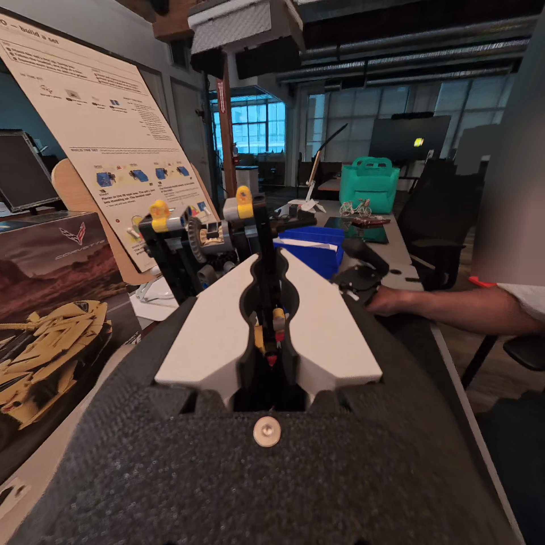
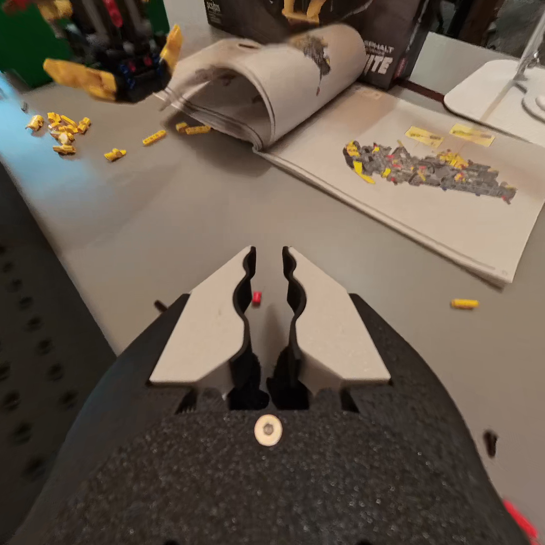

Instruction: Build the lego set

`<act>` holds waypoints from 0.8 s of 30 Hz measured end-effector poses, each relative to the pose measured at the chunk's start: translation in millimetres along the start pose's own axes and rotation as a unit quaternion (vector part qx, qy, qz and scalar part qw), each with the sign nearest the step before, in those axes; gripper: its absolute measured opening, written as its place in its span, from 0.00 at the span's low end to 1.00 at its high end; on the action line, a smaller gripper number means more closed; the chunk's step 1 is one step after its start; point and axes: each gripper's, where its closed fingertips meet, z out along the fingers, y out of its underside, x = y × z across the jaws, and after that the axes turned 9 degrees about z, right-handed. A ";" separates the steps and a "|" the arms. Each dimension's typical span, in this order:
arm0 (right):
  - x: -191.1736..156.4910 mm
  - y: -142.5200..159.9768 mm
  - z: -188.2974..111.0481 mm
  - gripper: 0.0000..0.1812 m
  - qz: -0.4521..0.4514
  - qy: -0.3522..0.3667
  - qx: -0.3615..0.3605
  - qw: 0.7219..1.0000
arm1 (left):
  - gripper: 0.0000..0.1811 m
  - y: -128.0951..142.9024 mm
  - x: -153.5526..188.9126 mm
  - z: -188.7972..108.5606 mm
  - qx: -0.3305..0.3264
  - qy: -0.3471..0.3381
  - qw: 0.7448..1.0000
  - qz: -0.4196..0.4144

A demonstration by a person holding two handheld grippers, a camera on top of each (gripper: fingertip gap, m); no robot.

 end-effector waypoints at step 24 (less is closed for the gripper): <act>-22.5 -63.5 204.9 0.00 -0.104 -0.062 -0.134 0.984 | 0.04 16.9 -20.8 -32.6 0.015 -0.007 1.000 -0.014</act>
